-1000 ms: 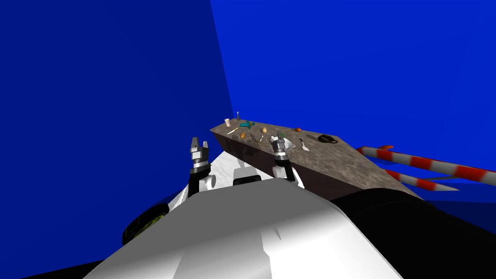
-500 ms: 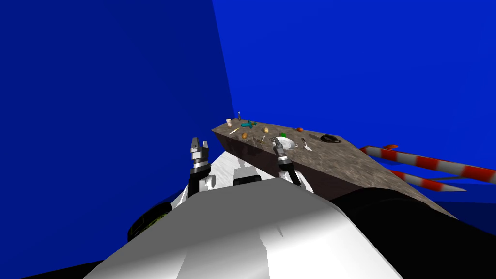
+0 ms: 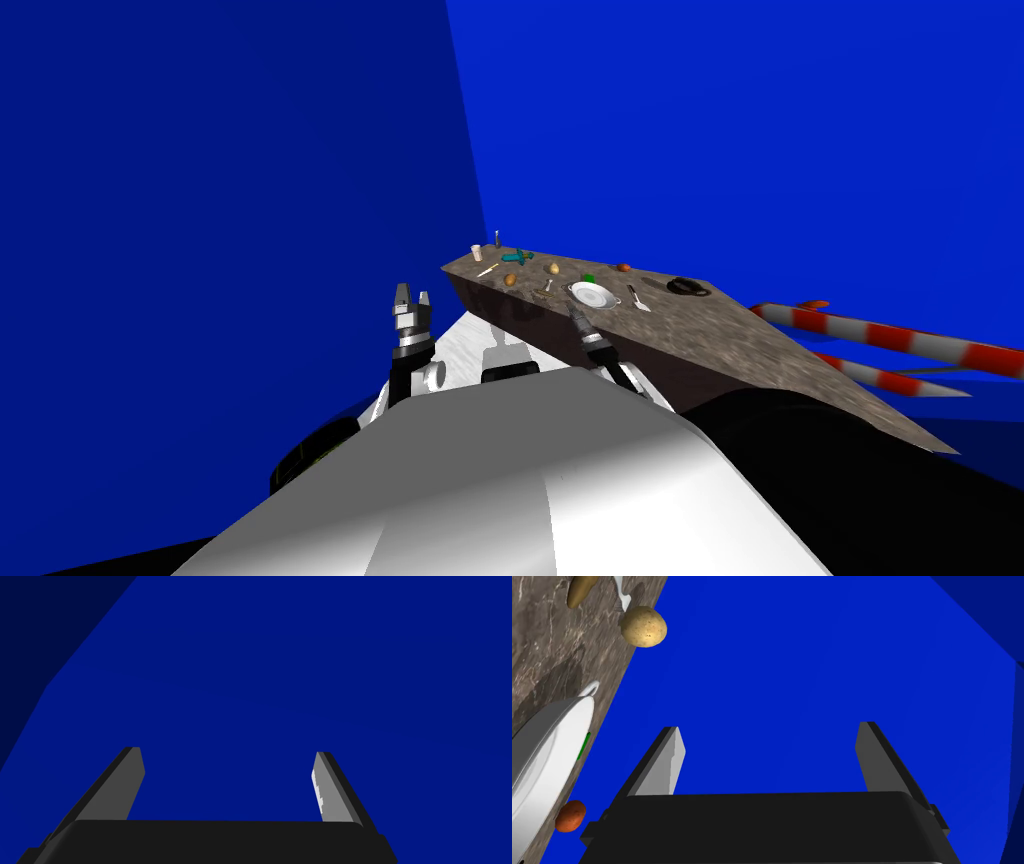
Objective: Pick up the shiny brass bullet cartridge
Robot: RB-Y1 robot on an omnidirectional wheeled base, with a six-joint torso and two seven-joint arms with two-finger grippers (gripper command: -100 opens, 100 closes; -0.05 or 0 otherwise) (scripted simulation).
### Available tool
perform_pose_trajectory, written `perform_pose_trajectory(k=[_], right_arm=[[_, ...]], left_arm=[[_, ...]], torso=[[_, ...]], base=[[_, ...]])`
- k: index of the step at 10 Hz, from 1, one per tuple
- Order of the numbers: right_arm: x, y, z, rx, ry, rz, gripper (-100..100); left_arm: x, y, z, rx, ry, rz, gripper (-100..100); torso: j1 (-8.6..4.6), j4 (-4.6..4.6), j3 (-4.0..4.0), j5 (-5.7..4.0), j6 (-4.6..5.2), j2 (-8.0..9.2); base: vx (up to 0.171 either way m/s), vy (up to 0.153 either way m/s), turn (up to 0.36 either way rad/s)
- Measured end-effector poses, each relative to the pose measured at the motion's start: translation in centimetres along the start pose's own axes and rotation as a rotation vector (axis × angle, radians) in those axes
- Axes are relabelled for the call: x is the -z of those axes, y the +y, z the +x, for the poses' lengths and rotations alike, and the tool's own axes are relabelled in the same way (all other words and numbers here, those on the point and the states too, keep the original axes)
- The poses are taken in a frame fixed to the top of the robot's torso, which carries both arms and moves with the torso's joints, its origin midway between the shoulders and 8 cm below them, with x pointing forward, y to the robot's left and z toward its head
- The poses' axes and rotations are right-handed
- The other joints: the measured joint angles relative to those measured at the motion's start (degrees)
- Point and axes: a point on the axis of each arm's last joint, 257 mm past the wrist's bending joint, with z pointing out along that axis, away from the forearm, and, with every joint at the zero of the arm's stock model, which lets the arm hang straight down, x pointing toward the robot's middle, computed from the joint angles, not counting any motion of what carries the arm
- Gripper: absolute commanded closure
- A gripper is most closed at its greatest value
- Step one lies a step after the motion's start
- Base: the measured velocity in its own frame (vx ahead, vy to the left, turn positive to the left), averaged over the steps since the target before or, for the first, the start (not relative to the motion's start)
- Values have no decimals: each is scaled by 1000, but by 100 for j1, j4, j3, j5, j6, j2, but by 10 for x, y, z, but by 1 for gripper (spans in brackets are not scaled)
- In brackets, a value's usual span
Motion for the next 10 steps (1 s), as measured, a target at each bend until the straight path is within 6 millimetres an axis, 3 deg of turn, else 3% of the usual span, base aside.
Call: perform_pose_trajectory(k=[1, 3, 4, 5, 10], right_arm=[[12, -20, 2, 58, 33, 48, -100], [26, -42, 0, 141, 83, 103, -100], [37, -67, 1, 202, 119, 151, -100], [47, -77, 1, 237, 141, 173, -100], [111, -141, -22, 487, 314, 329, -100]], left_arm=[[0, 0, 0, 0, 0, 0, 0], [0, 0, 0, 0, 0, 0, 0], [0, 0, 0, 0, 0, 0, 0], [0, 0, 0, 0, 0, 0, 0], [0, 0, 0, 0, 0, 0, 0]], torso=[[7, 0, 0, 1, 0, 1], [3, 1, 3, 1, 0, 6], [12, 1, 2, 1, -1, 4], [10, 0, 0, 3, 0, 0], [11, -1, -4, 3, -1, -6]], base=[[-5, 59, -3], [-2, 75, 21], [17, 73, 6], [21, 61, 21], [30, 81, 52]])
